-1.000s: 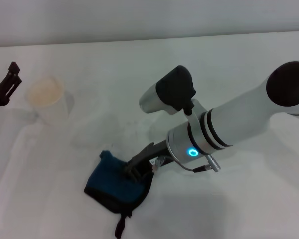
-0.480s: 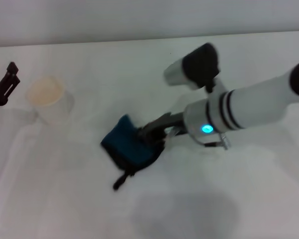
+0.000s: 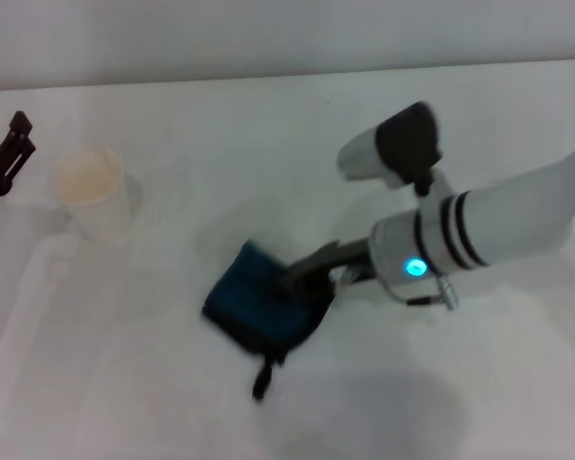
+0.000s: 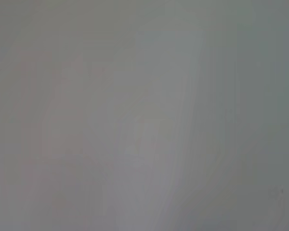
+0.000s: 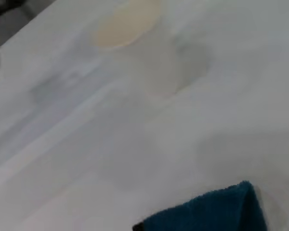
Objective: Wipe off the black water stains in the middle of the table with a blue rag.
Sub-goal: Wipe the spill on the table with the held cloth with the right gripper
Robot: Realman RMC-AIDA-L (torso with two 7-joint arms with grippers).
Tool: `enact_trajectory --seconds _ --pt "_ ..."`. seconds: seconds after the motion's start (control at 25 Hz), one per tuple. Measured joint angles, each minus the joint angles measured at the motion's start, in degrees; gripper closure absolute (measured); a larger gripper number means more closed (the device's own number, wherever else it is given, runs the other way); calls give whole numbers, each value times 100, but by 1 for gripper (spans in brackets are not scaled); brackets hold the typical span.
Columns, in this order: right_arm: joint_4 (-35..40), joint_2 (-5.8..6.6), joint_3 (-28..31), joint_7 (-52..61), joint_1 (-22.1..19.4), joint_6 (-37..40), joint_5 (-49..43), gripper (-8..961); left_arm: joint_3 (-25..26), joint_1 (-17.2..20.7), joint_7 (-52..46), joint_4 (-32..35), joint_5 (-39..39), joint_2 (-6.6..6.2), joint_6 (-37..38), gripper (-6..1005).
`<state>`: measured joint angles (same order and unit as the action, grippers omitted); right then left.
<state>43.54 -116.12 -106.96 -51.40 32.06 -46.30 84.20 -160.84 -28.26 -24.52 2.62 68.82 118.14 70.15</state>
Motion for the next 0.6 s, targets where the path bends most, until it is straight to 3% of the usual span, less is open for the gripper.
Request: enact_trajectory --seconds 0.28,0.6 --pt "40 3 -170 -30 70 -774 439 890 0 -29 -57 -7 4 4 -105 112" --pt "-293 29 356 -482 56 2 736 892 0 -66 -61 -8 3 -9 -115 112"
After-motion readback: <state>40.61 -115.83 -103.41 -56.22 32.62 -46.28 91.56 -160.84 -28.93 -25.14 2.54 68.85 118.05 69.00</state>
